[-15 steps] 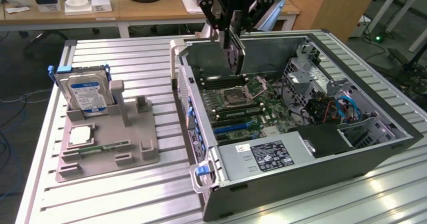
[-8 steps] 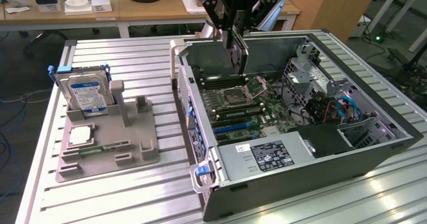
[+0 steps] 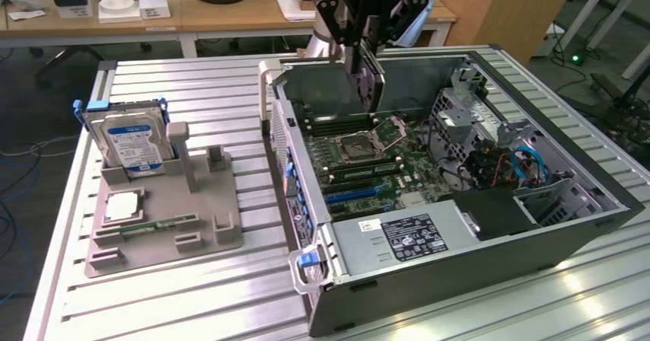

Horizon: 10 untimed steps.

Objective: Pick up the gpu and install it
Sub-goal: 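Pick up the gpu and move the gpu toward the slot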

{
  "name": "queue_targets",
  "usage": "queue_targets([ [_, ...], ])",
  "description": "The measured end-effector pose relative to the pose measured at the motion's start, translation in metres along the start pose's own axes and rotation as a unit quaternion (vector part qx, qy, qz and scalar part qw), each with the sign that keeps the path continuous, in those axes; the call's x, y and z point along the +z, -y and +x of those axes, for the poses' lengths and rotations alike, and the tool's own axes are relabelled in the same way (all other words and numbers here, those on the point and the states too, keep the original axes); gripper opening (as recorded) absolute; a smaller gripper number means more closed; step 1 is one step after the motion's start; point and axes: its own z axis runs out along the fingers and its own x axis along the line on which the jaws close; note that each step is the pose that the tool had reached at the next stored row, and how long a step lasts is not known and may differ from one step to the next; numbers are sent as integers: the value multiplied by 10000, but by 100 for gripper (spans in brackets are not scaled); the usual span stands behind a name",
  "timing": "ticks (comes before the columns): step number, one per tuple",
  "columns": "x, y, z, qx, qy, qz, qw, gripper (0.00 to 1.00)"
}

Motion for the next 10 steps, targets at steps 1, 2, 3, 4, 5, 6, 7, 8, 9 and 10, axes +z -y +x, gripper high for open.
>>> queue_targets([
  [1, 0, 0, -10, -10, 0, 0, 10000, 27],
  [2, 0, 0, -19, -21, 0, 0, 10000, 27],
  [3, 0, 0, -27, -38, -1, -1, 10000, 27],
  [4, 1, 0, -34, -61, -1, -1, 10000, 27],
  [5, 1, 0, -40, -87, -2, -2, 10000, 27],
  [6, 1, -1, -47, -104, -2, -2, 9999, 27],
  [7, 2, -1, -56, -109, -2, -3, 9999, 27],
  [8, 2, -2, -67, -110, -2, -3, 9999, 27],
  [9, 2, -2, -78, -109, -3, -3, 9999, 27],
  [10, 3, -2, -89, -109, -2, -3, 9999, 27],
])
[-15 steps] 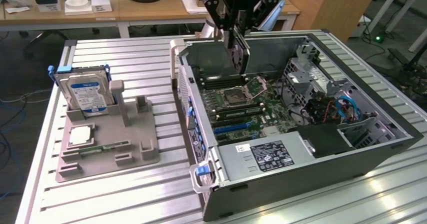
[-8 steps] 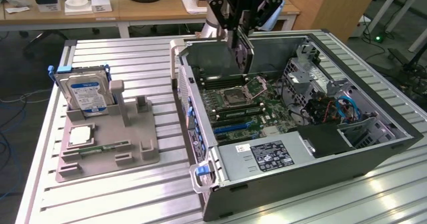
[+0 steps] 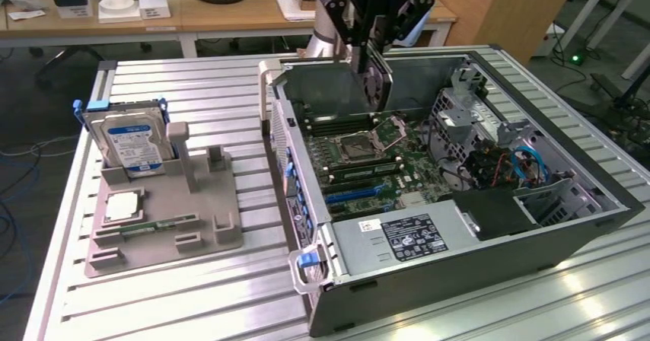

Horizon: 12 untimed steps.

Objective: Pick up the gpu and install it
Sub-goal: 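Pick up the gpu and move the gpu toward the slot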

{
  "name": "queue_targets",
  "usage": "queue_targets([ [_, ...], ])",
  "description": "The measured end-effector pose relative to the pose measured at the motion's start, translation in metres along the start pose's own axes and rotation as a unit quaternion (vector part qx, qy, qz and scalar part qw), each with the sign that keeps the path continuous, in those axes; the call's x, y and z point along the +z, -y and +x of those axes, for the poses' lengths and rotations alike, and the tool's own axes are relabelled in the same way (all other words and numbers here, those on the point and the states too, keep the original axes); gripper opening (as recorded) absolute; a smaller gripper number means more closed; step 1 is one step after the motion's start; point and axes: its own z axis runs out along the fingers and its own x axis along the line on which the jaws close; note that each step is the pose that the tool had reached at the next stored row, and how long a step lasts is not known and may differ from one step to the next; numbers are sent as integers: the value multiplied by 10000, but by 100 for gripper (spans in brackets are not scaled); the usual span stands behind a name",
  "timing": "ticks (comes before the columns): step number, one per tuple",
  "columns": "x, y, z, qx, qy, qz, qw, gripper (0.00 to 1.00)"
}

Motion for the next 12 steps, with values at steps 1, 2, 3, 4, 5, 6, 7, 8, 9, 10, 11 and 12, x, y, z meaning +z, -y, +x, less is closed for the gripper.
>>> queue_targets([
  [1, 0, 0, -11, 0, 0, 0, 10000, 27],
  [2, 0, 0, -21, 0, 0, 0, 10000, 27],
  [3, 0, 0, -30, 0, 0, 0, 10000, 27],
  [4, 1, 0, -39, 0, 0, 0, 10000, 27],
  [5, 1, 0, -48, 0, 0, 0, 10000, 27],
  [6, 2, 0, -55, 0, 0, 0, 10000, 27],
  [7, 2, 0, -63, 0, 0, 0, 10000, 27],
  [8, 2, 0, -71, 0, 0, 0, 10000, 27],
  [9, 2, 0, -78, 0, 0, 0, 10000, 27],
  [10, 2, 0, -86, 0, 0, 0, 10000, 27],
  [11, 3, 0, -94, 0, 0, 0, 10000, 27],
  [12, 3, 0, -101, 0, 0, 0, 10000, 27],
])
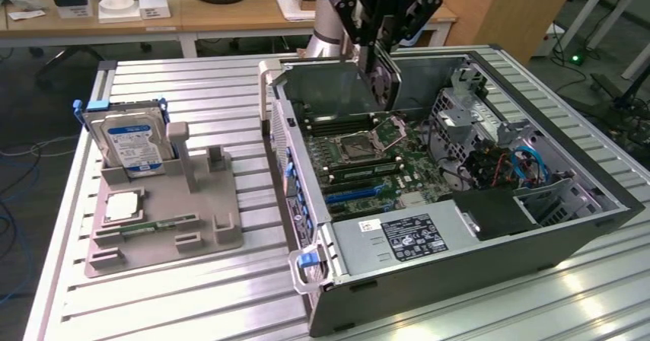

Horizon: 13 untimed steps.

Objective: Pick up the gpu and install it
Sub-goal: 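Pick up the gpu and move the gpu toward the slot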

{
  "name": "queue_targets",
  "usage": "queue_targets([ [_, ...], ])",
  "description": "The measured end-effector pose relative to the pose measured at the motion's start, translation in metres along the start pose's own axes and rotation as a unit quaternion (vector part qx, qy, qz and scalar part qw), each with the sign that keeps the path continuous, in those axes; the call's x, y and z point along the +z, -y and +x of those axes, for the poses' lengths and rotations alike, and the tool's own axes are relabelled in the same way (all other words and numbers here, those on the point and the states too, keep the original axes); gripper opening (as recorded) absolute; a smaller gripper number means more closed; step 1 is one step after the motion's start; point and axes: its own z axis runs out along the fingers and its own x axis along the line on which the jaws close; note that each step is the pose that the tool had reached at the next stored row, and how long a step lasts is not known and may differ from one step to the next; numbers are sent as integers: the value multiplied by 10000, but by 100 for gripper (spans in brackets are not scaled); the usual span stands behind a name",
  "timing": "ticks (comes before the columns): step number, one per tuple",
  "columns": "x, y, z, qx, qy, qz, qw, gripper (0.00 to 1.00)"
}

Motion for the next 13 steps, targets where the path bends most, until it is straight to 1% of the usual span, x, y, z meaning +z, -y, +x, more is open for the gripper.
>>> queue_targets([
  [13, 3, 0, -98, 0, 0, 0, 10000, 27],
])
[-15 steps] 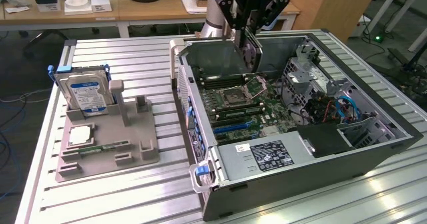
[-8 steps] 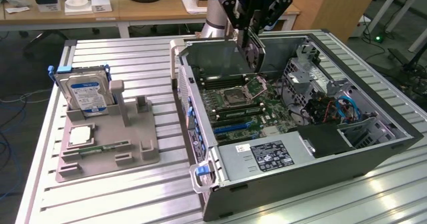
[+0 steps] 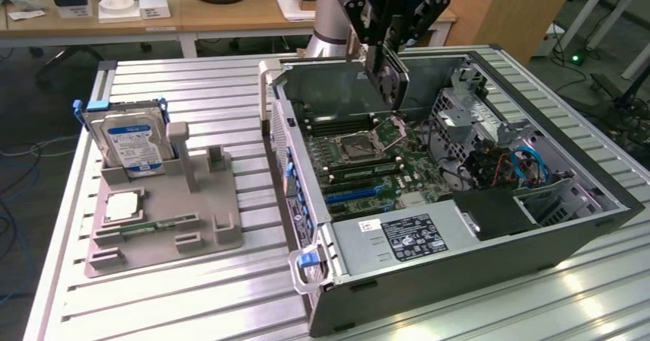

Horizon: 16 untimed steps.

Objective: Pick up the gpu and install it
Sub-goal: 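Pick up the gpu and move the gpu toward the slot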

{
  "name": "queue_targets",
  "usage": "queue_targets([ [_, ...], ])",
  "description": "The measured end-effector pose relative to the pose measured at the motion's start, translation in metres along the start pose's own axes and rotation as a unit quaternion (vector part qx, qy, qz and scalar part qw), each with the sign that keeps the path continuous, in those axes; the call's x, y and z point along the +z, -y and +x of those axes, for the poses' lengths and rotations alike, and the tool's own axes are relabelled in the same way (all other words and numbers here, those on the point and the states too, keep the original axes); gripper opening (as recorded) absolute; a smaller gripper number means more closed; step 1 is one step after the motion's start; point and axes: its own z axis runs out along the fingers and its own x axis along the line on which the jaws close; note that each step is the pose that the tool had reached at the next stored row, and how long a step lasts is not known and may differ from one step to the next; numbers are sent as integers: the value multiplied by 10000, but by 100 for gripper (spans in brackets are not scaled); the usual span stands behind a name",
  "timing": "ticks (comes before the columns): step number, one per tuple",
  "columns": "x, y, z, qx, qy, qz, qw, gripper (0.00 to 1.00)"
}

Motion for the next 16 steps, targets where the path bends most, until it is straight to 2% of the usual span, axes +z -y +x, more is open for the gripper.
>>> queue_targets([
  [16, 3, -1, -114, 1, 0, 0, 10000, 27],
])
